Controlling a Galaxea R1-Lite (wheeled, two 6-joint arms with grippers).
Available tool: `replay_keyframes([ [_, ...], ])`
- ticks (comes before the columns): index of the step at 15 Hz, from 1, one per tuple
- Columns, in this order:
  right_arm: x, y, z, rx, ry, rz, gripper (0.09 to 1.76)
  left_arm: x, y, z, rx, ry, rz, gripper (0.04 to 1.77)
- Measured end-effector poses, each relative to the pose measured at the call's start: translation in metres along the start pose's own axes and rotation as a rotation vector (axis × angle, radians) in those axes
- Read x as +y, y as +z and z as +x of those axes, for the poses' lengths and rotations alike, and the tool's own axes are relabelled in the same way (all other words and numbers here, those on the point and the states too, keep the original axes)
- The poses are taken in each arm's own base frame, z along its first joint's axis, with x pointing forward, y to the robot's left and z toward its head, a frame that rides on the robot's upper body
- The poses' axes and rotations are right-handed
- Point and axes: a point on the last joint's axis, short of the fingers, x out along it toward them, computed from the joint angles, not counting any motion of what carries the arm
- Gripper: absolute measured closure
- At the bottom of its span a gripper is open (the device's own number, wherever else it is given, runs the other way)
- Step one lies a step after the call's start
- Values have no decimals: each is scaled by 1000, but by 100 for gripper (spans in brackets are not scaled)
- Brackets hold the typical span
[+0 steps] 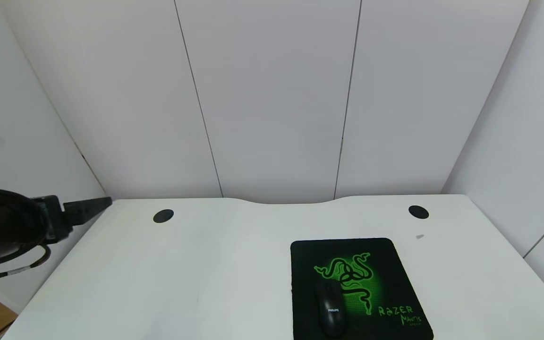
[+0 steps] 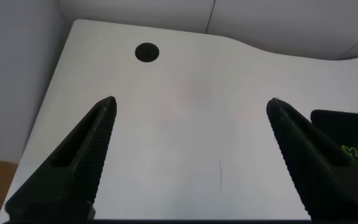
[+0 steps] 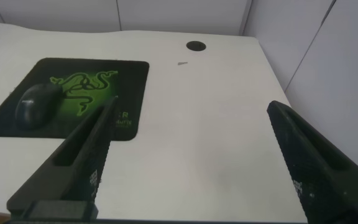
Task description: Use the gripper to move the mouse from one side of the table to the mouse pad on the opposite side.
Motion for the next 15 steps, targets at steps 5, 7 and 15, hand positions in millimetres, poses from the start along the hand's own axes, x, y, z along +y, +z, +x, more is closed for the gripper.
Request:
replay_keyframes([
  [5,0,0,0,0,0,0,14,6,-17,-55,-116,-21,24,9],
  [7,0,0,0,0,0,0,14,9,-22,-76,-180,-22,38,9],
  [15,0,0,0,0,0,0,14,19,-48,-156,-415,-15,102,9],
])
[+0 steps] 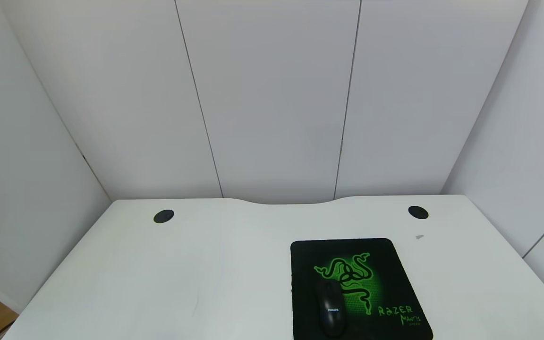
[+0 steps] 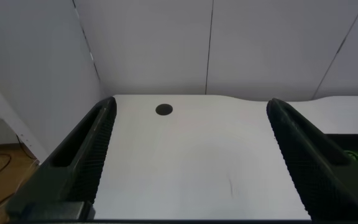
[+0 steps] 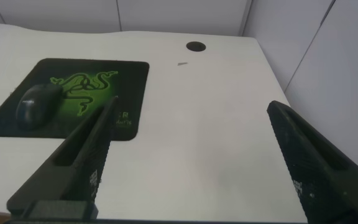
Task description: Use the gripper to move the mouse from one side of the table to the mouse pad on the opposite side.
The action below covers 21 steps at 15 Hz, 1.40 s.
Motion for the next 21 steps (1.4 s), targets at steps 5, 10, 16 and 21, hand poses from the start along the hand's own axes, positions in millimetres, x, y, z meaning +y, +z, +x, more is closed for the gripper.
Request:
replay_keyframes([
  [5,0,0,0,0,0,1,14,4,-3,-43,-168,28,-14,9],
  [10,0,0,0,0,0,0,14,7,-19,-82,-331,14,-12,9],
  [16,0,0,0,0,0,5,14,5,-53,-89,-385,-31,-3,9],
  [21,0,0,0,0,0,0,14,2,-127,-51,-167,-27,23,9],
])
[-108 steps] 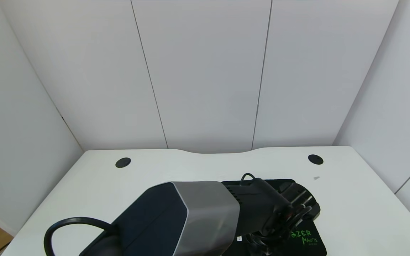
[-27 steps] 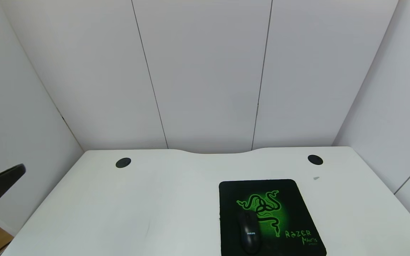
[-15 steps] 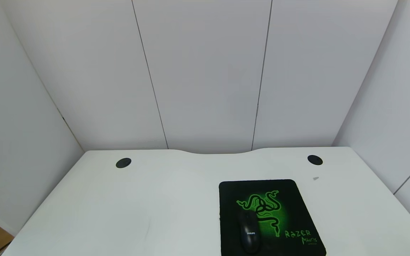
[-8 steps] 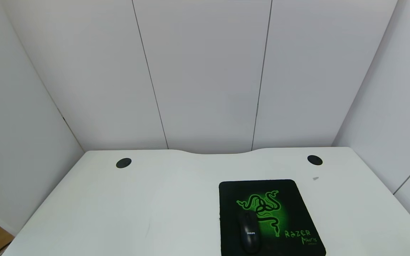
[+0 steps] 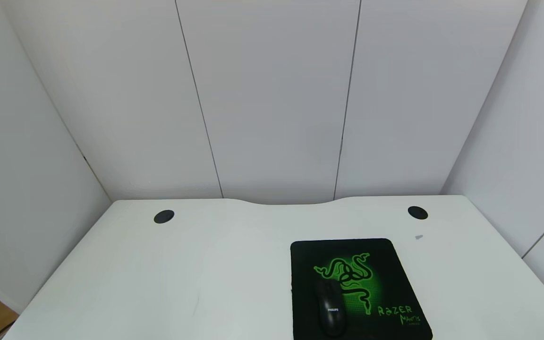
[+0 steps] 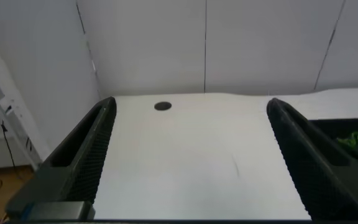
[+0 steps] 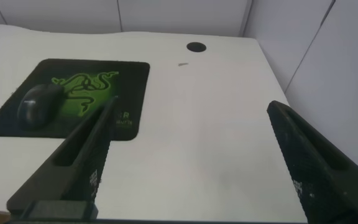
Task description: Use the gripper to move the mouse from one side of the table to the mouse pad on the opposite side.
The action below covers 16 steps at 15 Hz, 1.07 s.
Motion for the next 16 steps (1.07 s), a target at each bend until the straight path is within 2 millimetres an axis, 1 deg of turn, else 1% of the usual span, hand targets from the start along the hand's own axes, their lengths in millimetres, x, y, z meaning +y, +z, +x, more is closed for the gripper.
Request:
replay_keyframes([
  [1,0,0,0,0,0,0,14,-1,-14,1,70,-4,0,9],
  [2,0,0,0,0,0,0,14,-1,-24,1,130,-12,-3,9],
  [4,0,0,0,0,0,0,14,-3,-37,0,227,-53,-10,9],
  [16,0,0,0,0,0,0,14,-3,-38,0,234,-57,-35,9],
])
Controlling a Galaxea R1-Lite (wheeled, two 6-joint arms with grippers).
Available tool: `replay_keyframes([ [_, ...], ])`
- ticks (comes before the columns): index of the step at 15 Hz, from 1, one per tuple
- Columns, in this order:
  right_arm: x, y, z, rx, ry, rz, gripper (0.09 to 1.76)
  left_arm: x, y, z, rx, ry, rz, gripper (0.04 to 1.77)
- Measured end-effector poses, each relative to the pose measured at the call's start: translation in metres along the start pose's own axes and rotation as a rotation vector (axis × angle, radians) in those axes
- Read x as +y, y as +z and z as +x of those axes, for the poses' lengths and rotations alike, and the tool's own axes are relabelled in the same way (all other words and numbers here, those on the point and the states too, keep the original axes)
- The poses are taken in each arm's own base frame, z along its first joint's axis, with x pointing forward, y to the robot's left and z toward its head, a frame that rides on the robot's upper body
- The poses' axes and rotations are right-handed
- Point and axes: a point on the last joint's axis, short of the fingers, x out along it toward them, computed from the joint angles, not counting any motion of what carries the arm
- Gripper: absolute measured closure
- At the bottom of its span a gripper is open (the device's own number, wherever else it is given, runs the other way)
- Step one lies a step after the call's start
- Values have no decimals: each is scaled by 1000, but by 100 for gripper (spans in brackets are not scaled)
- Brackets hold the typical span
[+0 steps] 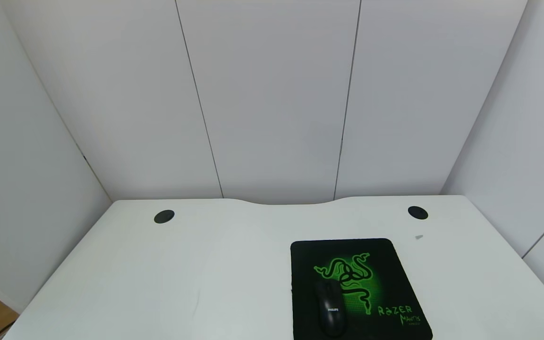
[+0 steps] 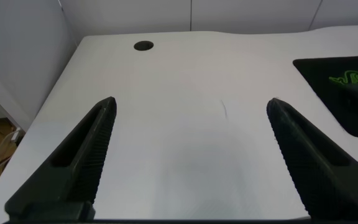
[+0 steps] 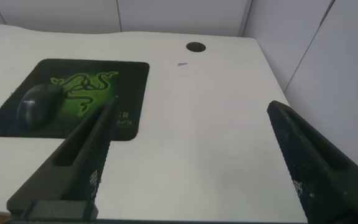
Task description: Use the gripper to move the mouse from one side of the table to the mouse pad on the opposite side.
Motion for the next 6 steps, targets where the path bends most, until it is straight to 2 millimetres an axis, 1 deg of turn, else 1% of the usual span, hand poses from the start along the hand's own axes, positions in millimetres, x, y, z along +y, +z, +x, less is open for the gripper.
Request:
replay_keyframes([
  [6,0,0,0,0,0,0,14,0,0,0,0,1,-6,9],
])
